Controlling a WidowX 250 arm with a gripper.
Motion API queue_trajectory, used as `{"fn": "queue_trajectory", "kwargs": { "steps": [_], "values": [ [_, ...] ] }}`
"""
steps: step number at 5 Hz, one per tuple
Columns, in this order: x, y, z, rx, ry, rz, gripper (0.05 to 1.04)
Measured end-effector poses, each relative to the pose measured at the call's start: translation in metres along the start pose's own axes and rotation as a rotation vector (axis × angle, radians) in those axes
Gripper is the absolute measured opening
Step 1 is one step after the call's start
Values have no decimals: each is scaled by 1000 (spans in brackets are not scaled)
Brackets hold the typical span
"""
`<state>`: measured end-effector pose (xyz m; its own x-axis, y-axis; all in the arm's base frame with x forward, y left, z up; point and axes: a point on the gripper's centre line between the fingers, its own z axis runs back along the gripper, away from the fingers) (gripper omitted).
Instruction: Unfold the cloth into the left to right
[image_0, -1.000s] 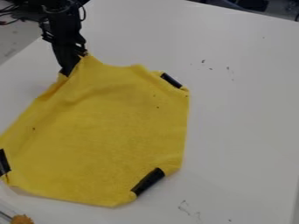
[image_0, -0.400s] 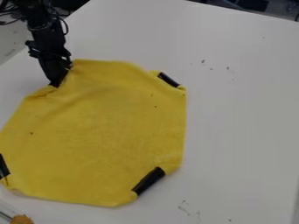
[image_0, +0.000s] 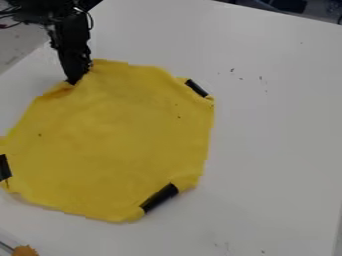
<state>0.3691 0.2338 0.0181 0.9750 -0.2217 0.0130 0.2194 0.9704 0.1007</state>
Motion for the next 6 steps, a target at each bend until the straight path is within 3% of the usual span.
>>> {"fn": "queue_trajectory", "kwargs": {
  "steps": [1, 3, 4, 6],
  "values": [
    [9, 9, 1, 14, -2, -37, 226],
    [14, 17, 1, 37, -9, -70, 790],
    [19, 22, 5, 55, -28, -86, 1003],
    [27, 38, -2, 83, -91, -91, 1001]
  ]
}}
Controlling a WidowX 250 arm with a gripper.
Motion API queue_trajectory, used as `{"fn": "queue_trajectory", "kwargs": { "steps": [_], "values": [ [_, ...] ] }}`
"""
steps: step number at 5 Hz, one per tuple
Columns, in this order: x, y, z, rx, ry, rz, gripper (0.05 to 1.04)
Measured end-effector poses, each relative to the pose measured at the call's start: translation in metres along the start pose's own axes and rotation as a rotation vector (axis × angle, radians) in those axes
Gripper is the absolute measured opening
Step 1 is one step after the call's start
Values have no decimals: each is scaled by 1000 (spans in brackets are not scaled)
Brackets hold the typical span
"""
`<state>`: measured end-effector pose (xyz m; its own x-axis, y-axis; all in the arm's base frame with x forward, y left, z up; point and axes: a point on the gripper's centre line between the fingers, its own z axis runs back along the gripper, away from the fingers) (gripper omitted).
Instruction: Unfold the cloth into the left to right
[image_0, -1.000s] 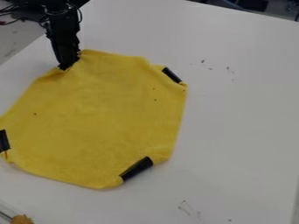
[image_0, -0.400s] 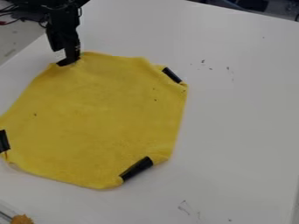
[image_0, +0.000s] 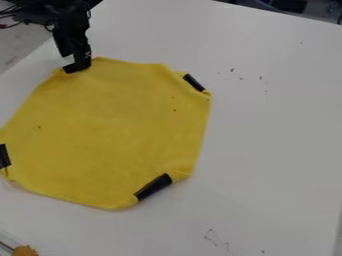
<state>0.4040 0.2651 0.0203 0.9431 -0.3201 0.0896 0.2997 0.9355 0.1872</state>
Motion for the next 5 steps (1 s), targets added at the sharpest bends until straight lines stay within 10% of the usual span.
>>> {"fn": "queue_trajectory", "kwargs": {
  "steps": [5],
  "values": [
    [11, -93, 77, -58, 5, 306, 1001]
  ]
}}
